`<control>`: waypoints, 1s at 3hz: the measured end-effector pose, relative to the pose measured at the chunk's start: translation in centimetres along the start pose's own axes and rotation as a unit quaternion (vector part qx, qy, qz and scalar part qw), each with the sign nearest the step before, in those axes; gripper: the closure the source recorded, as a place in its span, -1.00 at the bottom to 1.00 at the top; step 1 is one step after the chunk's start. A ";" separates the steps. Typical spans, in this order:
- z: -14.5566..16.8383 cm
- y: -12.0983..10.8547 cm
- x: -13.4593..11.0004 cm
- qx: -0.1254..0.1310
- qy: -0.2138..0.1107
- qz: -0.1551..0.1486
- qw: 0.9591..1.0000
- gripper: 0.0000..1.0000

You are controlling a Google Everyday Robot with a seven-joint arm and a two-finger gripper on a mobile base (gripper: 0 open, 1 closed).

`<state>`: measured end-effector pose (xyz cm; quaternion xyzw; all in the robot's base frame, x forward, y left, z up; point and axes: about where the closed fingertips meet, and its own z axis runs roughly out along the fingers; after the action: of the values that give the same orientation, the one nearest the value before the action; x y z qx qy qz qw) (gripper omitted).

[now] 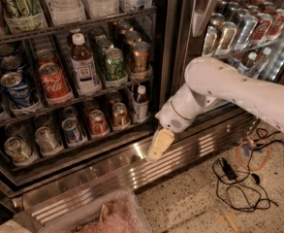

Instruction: Pick coke can from bottom shelf of fridge

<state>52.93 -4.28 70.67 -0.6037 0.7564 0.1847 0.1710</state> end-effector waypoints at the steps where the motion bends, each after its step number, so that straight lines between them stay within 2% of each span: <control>1: 3.2 -0.1 0.4 -0.026 -0.007 0.008 1.000 -1.00; 2: 5.6 0.0 0.4 -0.041 -0.020 0.009 0.999 -1.00; 3: 7.3 0.3 -0.2 -0.040 -0.039 0.004 0.998 -1.00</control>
Offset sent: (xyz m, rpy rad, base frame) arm 0.0048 0.0367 -0.0727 0.0940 0.0901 0.0306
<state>52.98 -0.45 64.39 -0.5993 0.7436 0.2387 0.1758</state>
